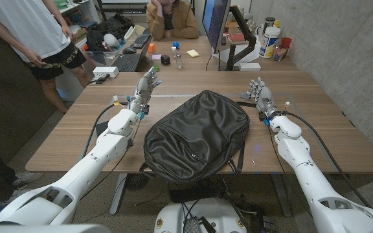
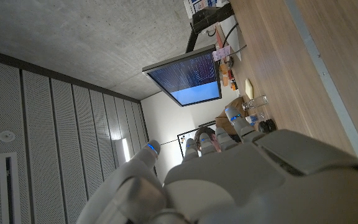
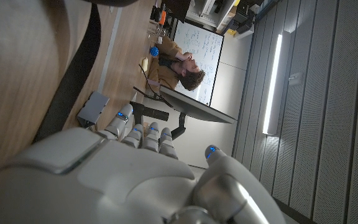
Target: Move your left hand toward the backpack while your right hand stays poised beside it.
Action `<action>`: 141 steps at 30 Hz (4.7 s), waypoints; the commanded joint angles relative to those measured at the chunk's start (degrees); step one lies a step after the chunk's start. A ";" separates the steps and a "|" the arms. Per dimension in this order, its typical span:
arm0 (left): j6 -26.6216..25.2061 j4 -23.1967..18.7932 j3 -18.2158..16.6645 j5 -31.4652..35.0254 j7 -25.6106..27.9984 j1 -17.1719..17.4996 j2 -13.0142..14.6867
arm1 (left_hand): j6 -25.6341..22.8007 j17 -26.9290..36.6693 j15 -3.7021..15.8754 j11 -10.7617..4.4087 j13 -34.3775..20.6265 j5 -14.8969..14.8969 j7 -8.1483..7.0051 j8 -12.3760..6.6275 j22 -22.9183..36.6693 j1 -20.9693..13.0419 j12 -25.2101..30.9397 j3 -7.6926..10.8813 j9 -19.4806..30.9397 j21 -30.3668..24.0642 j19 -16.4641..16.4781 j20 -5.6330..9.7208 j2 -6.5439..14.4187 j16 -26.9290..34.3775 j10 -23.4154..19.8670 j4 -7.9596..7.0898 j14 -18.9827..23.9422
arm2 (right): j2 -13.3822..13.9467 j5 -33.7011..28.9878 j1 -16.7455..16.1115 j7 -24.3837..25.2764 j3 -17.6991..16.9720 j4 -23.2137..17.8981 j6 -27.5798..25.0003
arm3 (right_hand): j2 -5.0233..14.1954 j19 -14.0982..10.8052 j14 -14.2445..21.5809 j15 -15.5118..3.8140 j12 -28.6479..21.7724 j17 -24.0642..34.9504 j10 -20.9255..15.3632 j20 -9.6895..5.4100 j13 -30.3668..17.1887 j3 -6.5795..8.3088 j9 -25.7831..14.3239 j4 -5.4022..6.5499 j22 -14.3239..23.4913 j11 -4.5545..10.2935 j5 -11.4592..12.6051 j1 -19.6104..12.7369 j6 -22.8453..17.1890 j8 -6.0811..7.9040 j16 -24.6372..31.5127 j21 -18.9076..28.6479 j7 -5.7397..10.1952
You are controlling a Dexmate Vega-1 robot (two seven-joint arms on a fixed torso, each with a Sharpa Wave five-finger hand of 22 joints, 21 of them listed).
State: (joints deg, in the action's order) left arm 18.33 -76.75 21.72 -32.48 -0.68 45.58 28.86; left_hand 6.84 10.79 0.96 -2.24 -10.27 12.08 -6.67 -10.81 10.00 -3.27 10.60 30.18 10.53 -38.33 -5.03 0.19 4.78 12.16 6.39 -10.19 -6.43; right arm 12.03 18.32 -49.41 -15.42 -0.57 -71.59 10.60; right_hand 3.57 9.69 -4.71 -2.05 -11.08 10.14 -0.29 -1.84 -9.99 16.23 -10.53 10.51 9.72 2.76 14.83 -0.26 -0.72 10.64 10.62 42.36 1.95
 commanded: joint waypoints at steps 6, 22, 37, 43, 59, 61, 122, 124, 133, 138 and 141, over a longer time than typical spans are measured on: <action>0.47 -1.73 0.44 2.10 -0.16 -0.56 0.75 | -0.17 0.09 0.29 0.27 -0.18 0.31 -0.09 -0.32 0.29 -0.12 0.29 0.34 0.08 0.29 -0.21 0.40 4.00 -0.23 0.02 0.33 -0.22 | -0.34 -0.21 0.08 -0.33 -0.42 0.16 0.25 | 6.19 0.41 -0.49 -2.29 -0.41 0.11 0.12 -5.58 -0.28 0.44 -0.18 -0.09 0.32 0.21 0.24 -0.17 -0.20 0.34 0.19 -0.30 0.32; 0.58 -2.61 0.70 3.88 -0.01 -1.21 1.13 | -0.25 0.06 0.42 0.16 -0.18 0.33 -0.16 -0.27 0.29 -0.27 0.28 0.46 0.08 0.50 -0.10 0.44 3.98 -0.27 -0.06 0.39 -0.22 | -0.39 -0.18 0.29 -0.61 -0.60 0.61 0.50 | 6.16 0.33 -0.50 -2.29 -0.44 0.11 0.03 -5.59 -0.28 0.42 -0.18 -0.07 0.33 0.30 0.25 -0.14 -0.25 0.35 0.18 -0.63 0.32; 1.22 -2.80 1.33 6.37 0.10 -2.32 1.28 | -0.33 0.04 0.36 0.11 -0.18 0.33 -0.21 -0.24 0.30 -0.40 0.28 0.56 0.07 0.73 -0.11 0.45 3.95 -0.30 -0.14 0.43 -0.19 | -0.59 -0.15 1.01 -0.95 -0.64 1.89 0.99 | 6.14 0.24 -0.49 -2.29 -0.45 0.10 0.00 -5.56 -0.28 0.42 -0.18 -0.08 0.34 0.19 0.26 -0.14 -0.29 0.35 0.18 -0.91 0.30; 1.63 -2.84 1.76 7.62 -0.03 -2.86 1.32 | -0.39 0.03 0.33 0.25 -0.17 0.33 -0.20 -0.24 0.30 -0.47 0.26 0.61 0.07 0.84 -0.13 0.44 3.95 -0.32 -0.14 0.44 -0.19 | -0.60 -0.21 1.25 -1.06 -0.66 2.37 1.24 | 6.14 0.18 -0.53 -2.28 -0.43 0.10 0.06 -5.59 -0.28 0.42 -0.18 -0.08 0.35 0.30 0.26 -0.14 -0.28 0.35 0.16 -1.04 0.31; 2.52 -3.25 2.09 8.57 -1.11 -3.99 1.09 | -0.56 0.01 0.31 0.26 -0.17 0.32 -0.10 -0.25 0.30 -0.59 0.30 0.68 0.07 1.05 -0.11 0.47 3.87 -0.36 -0.30 0.49 -0.20 | -0.63 -0.30 2.13 -1.45 -0.70 3.72 1.84 | 6.12 0.14 -0.51 -2.27 -0.45 0.09 0.00 -5.53 -0.28 0.42 -0.18 -0.09 0.35 0.20 0.27 -0.14 -0.28 0.34 0.16 -1.33 0.30; 2.77 -3.28 2.20 8.69 -1.39 -4.21 1.00 | -0.60 0.00 0.31 0.27 -0.17 0.32 -0.10 -0.26 0.30 -0.60 0.30 0.69 0.07 1.06 -0.07 0.49 3.86 -0.35 -0.33 0.49 -0.17 | -0.62 -0.31 2.30 -1.56 -0.70 4.00 1.95 | 6.12 0.14 -0.51 -2.27 -0.42 0.09 0.07 -5.53 -0.28 0.42 -0.18 -0.09 0.35 0.24 0.27 -0.14 -0.30 0.35 0.16 -1.37 0.32; 2.81 -7.56 5.20 19.08 -2.41 -7.76 2.31 | -2.27 -0.10 0.58 0.18 -0.16 0.19 0.22 -0.37 0.32 -0.94 0.43 0.92 0.05 1.80 0.64 0.67 3.69 -0.44 -1.43 0.53 0.21 | -0.84 0.03 4.88 -3.81 -1.32 8.91 4.10 | 6.11 0.10 -0.59 -2.14 -0.47 0.05 -0.10 -5.49 -0.28 0.44 -0.17 -0.12 0.39 0.11 0.30 -0.19 -0.31 0.33 0.12 -2.46 0.33; 2.85 -7.67 5.22 19.15 -2.47 -7.74 2.25 | -2.31 -0.10 0.53 0.23 -0.16 0.18 0.25 -0.36 0.32 -0.95 0.42 0.93 0.05 1.85 0.65 0.65 3.68 -0.45 -1.44 0.53 0.21 | -0.81 0.05 4.78 -3.79 -1.38 8.84 4.05 | 6.11 0.09 -0.60 -2.13 -0.46 0.05 -0.08 -5.49 -0.28 0.45 -0.17 -0.12 0.39 0.15 0.30 -0.19 -0.29 0.33 0.11 -2.49 0.29; 3.32 -8.53 5.50 20.27 -2.68 -7.83 2.27 | -2.55 -0.11 0.46 0.25 -0.16 0.17 0.38 -0.39 0.32 -0.98 0.41 0.96 0.05 1.94 0.73 0.67 3.69 -0.46 -1.51 0.52 0.25 | -0.65 0.13 4.30 -3.78 -1.58 8.15 3.91 | 6.10 0.06 -0.60 -2.14 -0.45 0.05 -0.05 -5.46 -0.28 0.45 -0.17 -0.12 0.39 0.14 0.30 -0.19 -0.33 0.34 0.11 -2.66 0.28; 3.78 -9.02 5.56 20.73 -2.89 -7.86 2.23 | -2.79 -0.12 0.56 0.28 -0.16 0.16 0.44 -0.45 0.32 -1.00 0.40 0.98 0.05 2.00 0.77 0.63 3.71 -0.45 -1.55 0.52 0.33 | -0.60 0.23 4.09 -3.70 -1.71 7.82 3.89 | 6.11 0.05 -0.59 -2.13 -0.44 0.04 -0.04 -5.46 -0.28 0.46 -0.17 -0.12 0.39 0.17 0.30 -0.20 -0.31 0.33 0.11 -2.73 0.28; 3.98 -9.36 5.58 21.23 -2.90 -7.91 2.28 | -2.93 -0.12 0.50 0.25 -0.15 0.16 0.45 -0.47 0.32 -1.01 0.40 1.00 0.05 2.04 0.80 0.61 3.74 -0.45 -1.58 0.51 0.36 | -0.57 0.26 4.01 -3.71 -1.74 7.71 3.88 | 6.10 0.03 -0.59 -2.13 -0.44 0.04 -0.04 -5.46 -0.28 0.46 -0.17 -0.12 0.40 0.12 0.30 -0.19 -0.32 0.33 0.11 -2.79 0.29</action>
State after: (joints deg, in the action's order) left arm 21.46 -85.05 27.07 -12.64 -3.33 37.85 31.07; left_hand 4.28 10.67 1.25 -2.05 -10.27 12.08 -6.14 -11.03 9.99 -3.81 10.81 30.74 10.41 -36.43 -4.42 0.81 5.31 11.83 5.14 -9.63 -6.13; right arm 11.29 18.41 -44.97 -19.16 -2.08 -63.24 14.55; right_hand 3.57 9.69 -4.71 -2.05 -11.08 10.15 -0.29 -1.84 -9.98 16.22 -10.52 10.51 9.99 2.76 14.81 -0.26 -0.72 10.64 10.62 39.81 1.95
